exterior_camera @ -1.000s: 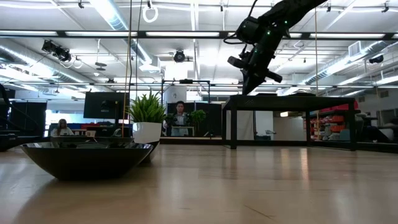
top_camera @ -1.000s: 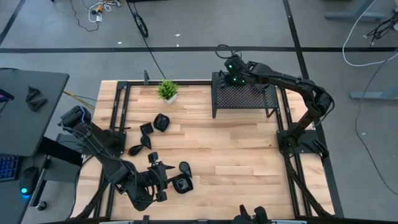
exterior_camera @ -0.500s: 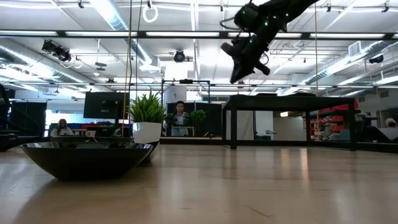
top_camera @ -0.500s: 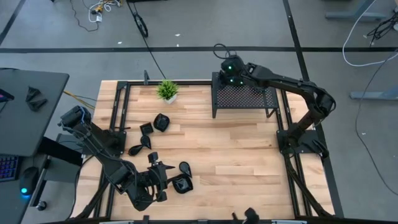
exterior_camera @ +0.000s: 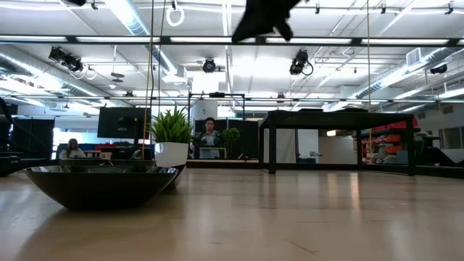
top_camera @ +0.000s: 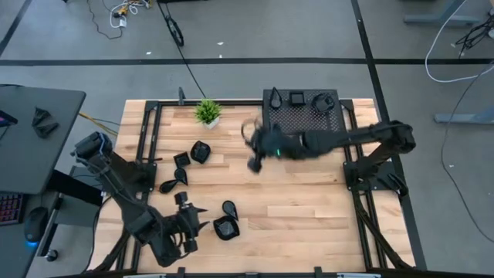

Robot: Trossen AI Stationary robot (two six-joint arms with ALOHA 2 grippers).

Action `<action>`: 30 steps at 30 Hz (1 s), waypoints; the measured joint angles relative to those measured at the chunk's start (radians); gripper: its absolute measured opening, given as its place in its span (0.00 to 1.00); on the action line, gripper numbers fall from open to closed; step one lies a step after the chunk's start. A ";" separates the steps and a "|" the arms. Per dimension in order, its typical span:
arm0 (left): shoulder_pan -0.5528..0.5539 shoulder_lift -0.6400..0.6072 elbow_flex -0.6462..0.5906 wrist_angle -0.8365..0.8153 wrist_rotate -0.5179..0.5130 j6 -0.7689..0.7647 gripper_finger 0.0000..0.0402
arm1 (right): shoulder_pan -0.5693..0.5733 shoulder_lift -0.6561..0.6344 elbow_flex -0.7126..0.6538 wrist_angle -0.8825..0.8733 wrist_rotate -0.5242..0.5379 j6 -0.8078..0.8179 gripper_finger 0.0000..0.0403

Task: Pick & Place Mini shaped plates
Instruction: Stack the black leaf-shaped plate on top of the black leaf-shaped plate on the shelf

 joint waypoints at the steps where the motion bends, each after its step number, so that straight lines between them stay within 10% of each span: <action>1: -0.013 0.000 0.000 -0.048 0.000 -0.049 0.44 | 0.045 0.000 0.000 0.012 0.013 0.009 0.02; 14: -0.123 0.000 -0.003 -0.477 0.043 -0.426 0.44 | 0.444 0.147 0.001 0.301 0.056 0.075 0.02; 23: 0.009 -0.005 -0.182 -0.434 0.046 -0.294 0.44 | 0.565 0.276 0.000 0.309 0.056 0.132 0.02; 30: 0.275 -0.104 -0.455 0.059 0.214 0.152 0.44 | 0.575 0.281 0.000 0.317 0.098 0.122 0.02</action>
